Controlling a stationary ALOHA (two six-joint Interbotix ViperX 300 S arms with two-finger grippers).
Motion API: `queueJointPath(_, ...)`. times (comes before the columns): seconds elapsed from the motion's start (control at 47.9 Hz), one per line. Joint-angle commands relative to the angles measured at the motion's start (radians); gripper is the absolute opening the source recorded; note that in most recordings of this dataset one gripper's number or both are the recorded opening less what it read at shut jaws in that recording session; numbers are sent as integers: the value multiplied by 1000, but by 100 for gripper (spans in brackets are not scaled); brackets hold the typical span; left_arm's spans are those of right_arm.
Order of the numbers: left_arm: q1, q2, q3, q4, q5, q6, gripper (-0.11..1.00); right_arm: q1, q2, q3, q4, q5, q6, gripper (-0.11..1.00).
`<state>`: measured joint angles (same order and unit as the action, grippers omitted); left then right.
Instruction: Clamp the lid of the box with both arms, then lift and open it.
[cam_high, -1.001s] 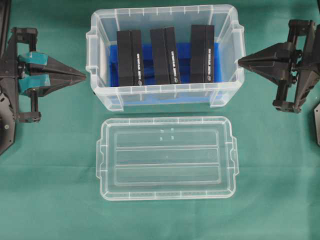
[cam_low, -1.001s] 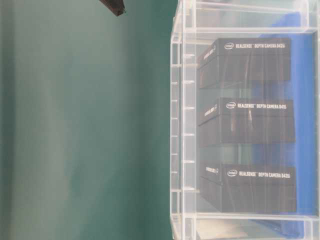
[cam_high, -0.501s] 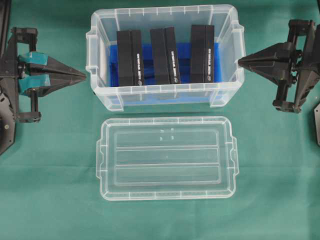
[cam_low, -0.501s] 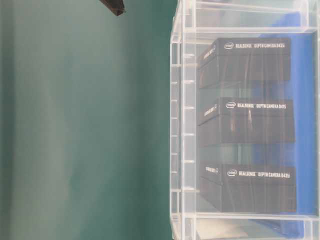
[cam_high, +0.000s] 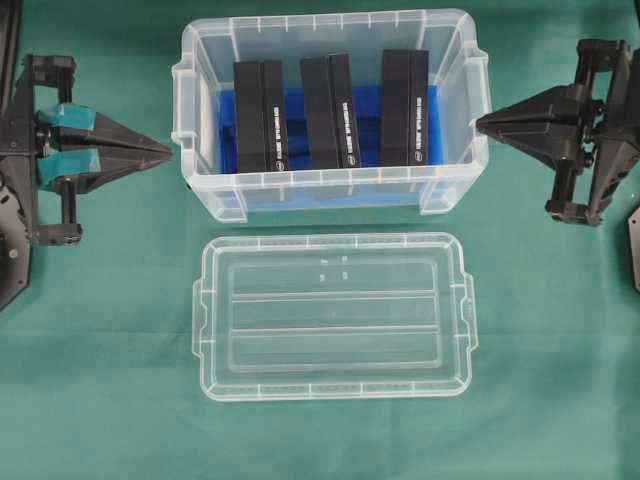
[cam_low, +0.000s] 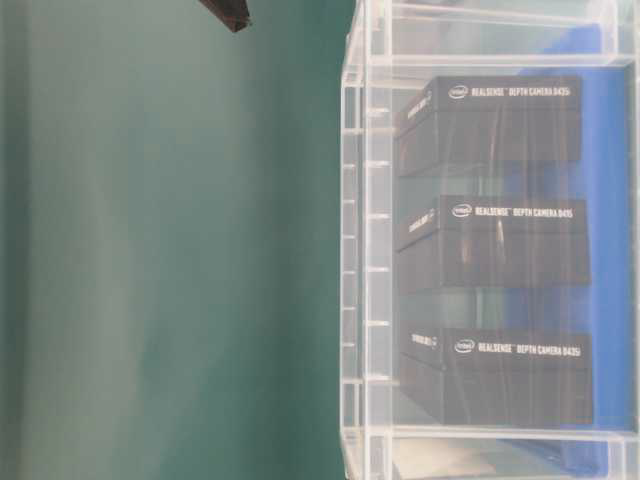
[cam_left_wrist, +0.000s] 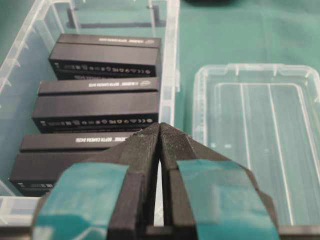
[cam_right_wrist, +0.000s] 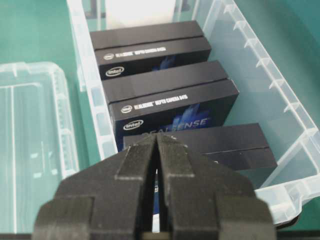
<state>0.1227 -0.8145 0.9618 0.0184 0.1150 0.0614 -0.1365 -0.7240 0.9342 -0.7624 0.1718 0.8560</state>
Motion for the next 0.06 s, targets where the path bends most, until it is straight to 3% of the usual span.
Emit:
queueJointPath(0.0,0,2,-20,-2,-6,0,1,3,0,-12,2,-3,0,0)
queueJointPath(0.042,-2,2,-20,-2,-6,-2,1,3,0,-12,2,-3,0,0)
